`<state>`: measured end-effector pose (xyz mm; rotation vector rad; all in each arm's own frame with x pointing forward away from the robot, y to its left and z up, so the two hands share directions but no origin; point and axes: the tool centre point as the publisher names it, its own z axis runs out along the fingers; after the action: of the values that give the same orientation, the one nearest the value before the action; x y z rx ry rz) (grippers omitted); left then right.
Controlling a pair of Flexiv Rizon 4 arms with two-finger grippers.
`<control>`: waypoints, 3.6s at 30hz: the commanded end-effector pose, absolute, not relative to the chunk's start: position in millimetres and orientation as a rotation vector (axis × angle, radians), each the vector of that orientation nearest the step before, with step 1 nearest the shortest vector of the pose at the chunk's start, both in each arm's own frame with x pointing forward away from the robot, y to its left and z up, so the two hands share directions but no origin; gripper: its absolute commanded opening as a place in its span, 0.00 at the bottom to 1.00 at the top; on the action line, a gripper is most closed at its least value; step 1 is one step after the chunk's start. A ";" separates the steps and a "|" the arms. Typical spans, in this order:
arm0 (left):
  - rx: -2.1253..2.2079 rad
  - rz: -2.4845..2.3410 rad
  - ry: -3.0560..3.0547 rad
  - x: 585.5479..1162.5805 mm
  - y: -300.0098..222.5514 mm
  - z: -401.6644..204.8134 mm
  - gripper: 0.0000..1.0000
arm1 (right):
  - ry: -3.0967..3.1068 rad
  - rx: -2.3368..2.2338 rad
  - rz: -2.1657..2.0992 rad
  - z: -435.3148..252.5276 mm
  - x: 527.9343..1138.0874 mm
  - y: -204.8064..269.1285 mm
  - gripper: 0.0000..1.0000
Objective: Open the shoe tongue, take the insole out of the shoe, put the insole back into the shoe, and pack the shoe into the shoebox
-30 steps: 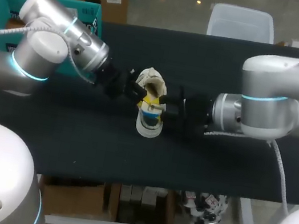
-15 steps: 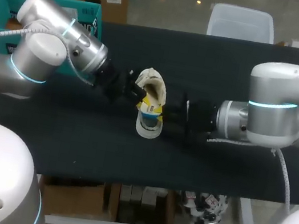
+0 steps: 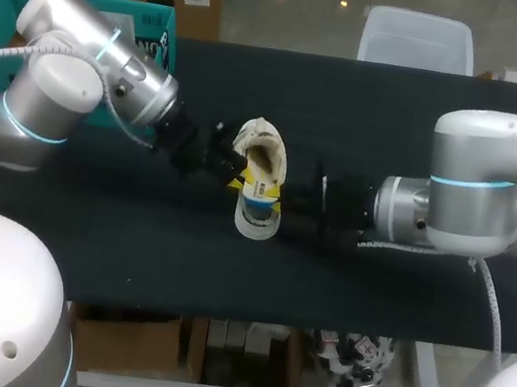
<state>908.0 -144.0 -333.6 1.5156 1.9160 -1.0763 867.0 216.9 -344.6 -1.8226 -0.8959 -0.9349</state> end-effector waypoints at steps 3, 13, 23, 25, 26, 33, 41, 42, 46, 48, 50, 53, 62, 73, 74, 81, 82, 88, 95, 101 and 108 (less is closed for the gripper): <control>1.509 -1.062 1.930 913.2 -149.9 -340.4 0.00 | -0.894 -1.824 -0.926 -352.4 875.7 220.5 0.00; 1.475 -1.032 1.967 931.7 -151.8 -346.8 0.00 | -0.905 -1.848 -0.888 -361.1 898.4 230.3 0.00; 1.474 -1.043 1.976 932.4 -151.9 -350.9 0.00 | -0.888 -1.863 -0.918 -353.9 890.1 223.7 0.24; 1.474 -1.046 1.977 932.0 -151.8 -351.5 0.00 | -0.890 -1.866 -0.929 -350.2 885.7 221.8 0.55; 1.474 -1.046 1.977 931.8 -151.7 -351.6 0.00 | -0.890 -1.867 -0.936 -348.5 883.4 220.6 0.65; 1.464 -1.045 1.979 931.0 -150.7 -351.6 0.00 | -0.886 -1.883 -0.963 -343.1 867.6 213.1 0.49; 1.458 -1.037 1.988 930.6 -150.1 -352.2 0.00 | -0.878 -1.879 -0.965 -345.3 862.8 211.1 0.11; 1.458 -1.037 1.988 930.3 -150.2 -352.2 0.00 | -0.881 -1.874 -0.962 -345.7 863.2 211.9 0.00; 1.456 -1.037 1.989 928.3 -149.7 -349.4 0.00 | -0.891 -1.865 -0.955 -346.4 864.8 214.5 0.00; 1.462 -1.046 1.983 925.1 -148.9 -346.2 0.16 | -0.893 -1.863 -0.954 -346.6 865.5 215.0 0.00; 1.469 -1.050 1.977 920.8 -147.9 -342.9 0.39 | -0.895 -1.861 -0.954 -346.6 865.8 215.2 0.00; 1.484 -1.056 1.965 913.8 -147.6 -339.8 0.35 | -0.895 -1.860 -0.956 -346.7 866.3 215.3 0.00; 1.510 -1.088 1.944 907.2 -152.5 -341.7 0.00 | -0.891 -1.863 -0.955 -347.8 867.8 215.6 0.00; 1.481 -1.052 1.990 928.1 -157.1 -353.3 0.00 | -0.882 -1.872 -0.911 -359.1 895.3 220.0 0.00; 1.480 -1.053 1.990 928.3 -157.1 -353.3 0.00 | -0.881 -1.873 -0.908 -359.7 897.5 220.3 0.00; 1.481 -1.057 1.981 928.1 -157.0 -351.5 0.00 | -0.879 -1.892 -0.897 -357.6 896.3 219.7 0.00; 1.482 -1.057 1.980 927.9 -157.0 -351.4 0.00 | -0.881 -1.895 -0.898 -356.1 893.9 219.5 0.00; 1.486 -1.056 1.980 926.3 -158.0 -352.2 0.00 | -0.890 -1.917 -0.915 -348.2 879.9 217.3 0.41; 1.485 -1.052 1.980 924.1 -158.8 -352.3 0.00 | -0.908 -1.919 -0.916 -346.4 872.7 219.3 0.00; 1.478 -1.054 1.983 920.3 -154.7 -348.5 0.00 | -0.924 -1.925 -0.885 -350.2 872.0 221.8 0.00; 1.490 -1.043 1.974 911.2 -145.2 -335.6 0.41 | -0.937 -1.932 -0.871 -350.6 871.8 219.9 0.00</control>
<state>918.6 -151.4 -343.4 1.4949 1.9720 -1.0560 869.5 220.4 -352.2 -1.9280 -0.9301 -0.8863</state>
